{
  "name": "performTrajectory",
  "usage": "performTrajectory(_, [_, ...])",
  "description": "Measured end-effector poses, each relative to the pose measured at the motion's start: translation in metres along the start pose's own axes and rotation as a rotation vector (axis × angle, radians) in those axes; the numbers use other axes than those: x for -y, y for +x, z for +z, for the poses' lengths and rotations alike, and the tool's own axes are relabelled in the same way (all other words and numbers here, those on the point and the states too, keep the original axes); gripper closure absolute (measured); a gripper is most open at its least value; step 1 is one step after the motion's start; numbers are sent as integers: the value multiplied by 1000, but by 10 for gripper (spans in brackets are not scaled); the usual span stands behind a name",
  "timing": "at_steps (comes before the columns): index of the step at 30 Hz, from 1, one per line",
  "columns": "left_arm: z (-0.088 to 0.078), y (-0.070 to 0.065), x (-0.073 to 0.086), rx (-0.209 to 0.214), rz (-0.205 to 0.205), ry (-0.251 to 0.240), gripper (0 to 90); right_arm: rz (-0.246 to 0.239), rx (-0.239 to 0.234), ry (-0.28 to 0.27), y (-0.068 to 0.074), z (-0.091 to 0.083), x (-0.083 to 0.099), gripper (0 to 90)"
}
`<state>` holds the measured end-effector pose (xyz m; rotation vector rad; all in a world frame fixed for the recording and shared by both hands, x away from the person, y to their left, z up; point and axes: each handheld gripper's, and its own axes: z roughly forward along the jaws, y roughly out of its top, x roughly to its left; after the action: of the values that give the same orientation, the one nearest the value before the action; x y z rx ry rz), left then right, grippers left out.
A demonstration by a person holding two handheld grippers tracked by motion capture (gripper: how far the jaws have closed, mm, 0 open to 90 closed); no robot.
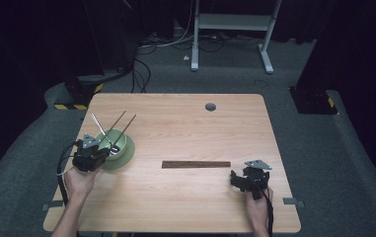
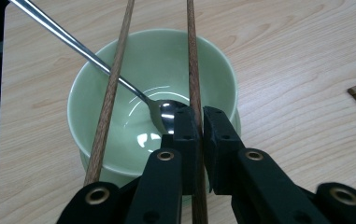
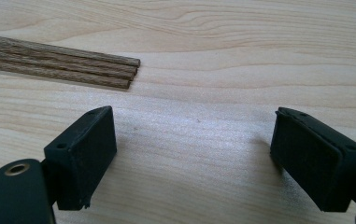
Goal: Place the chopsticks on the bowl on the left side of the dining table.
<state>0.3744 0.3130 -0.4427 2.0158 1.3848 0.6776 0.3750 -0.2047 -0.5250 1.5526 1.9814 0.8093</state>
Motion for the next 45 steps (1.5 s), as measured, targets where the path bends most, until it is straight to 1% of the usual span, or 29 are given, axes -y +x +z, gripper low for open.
performTrajectory(4, [4, 3, 1, -13, 4, 18, 839, -1, 0, -1, 0, 0, 0, 139])
performTrajectory(8, [7, 5, 1, -20, -8, 23, 838, 0, 0, 0, 0, 0, 0, 139])
performTrajectory(14, [9, 7, -3, -39, 10, 44, 838, 0, 0, 0, 0, 0, 0, 139])
performTrajectory(22, [12, 10, -7, -66, 13, 60, 837, 0, 0, 0, 0, 0, 0, 139])
performTrajectory(31, [15, 15, -10, -80, 1, 71, 836, 0, 0, 0, 0, 0, 0, 139])
performTrajectory(35, [15, 15, -11, -87, 8, 84, 835, 0, 0, 0, 0, 0, 0, 139])
performTrajectory(45, [16, 19, -12, -94, 6, 92, 834, 0, 0, 0, 0, 0, 0, 139])
